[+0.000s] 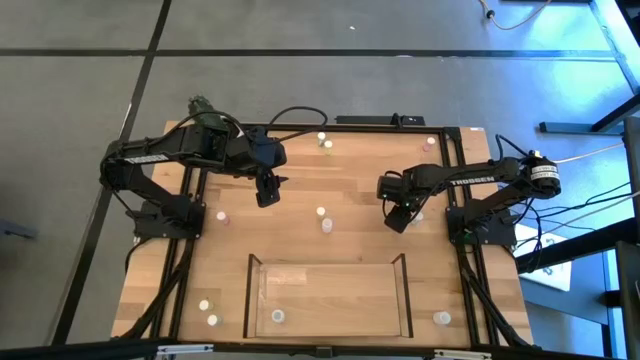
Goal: Pick and place medicine bottles onto shelf by color
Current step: Put the bottom right pink pill bottle on the shelf
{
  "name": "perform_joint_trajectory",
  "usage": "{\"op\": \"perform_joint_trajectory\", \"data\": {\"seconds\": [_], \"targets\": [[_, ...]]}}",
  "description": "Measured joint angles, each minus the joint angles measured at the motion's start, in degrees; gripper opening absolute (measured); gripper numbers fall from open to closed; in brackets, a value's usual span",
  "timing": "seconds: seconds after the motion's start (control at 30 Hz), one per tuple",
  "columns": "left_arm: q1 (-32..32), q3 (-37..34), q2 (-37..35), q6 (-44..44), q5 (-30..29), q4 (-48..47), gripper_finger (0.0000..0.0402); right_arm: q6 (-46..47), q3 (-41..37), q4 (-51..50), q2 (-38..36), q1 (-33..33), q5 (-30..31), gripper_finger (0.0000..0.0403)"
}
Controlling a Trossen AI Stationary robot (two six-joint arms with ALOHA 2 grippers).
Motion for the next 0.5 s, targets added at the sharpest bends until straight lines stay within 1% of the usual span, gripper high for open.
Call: {"op": "perform_joint_trajectory", "data": {"seconds": [0.3, 0.5], "targets": [[0.0, 0.0, 0.0, 0.0, 0.0, 0.0, 0.0231, 0.0, 0.0, 0.0, 0.0, -0.4, -5.5, 0.0132], [0.0, 0.0, 0.0, 0.0, 0.0, 0.0, 0.0231, -0.2, 1.3, -1.6, 0.0, -1.6, -6.4, 0.0132]]}}
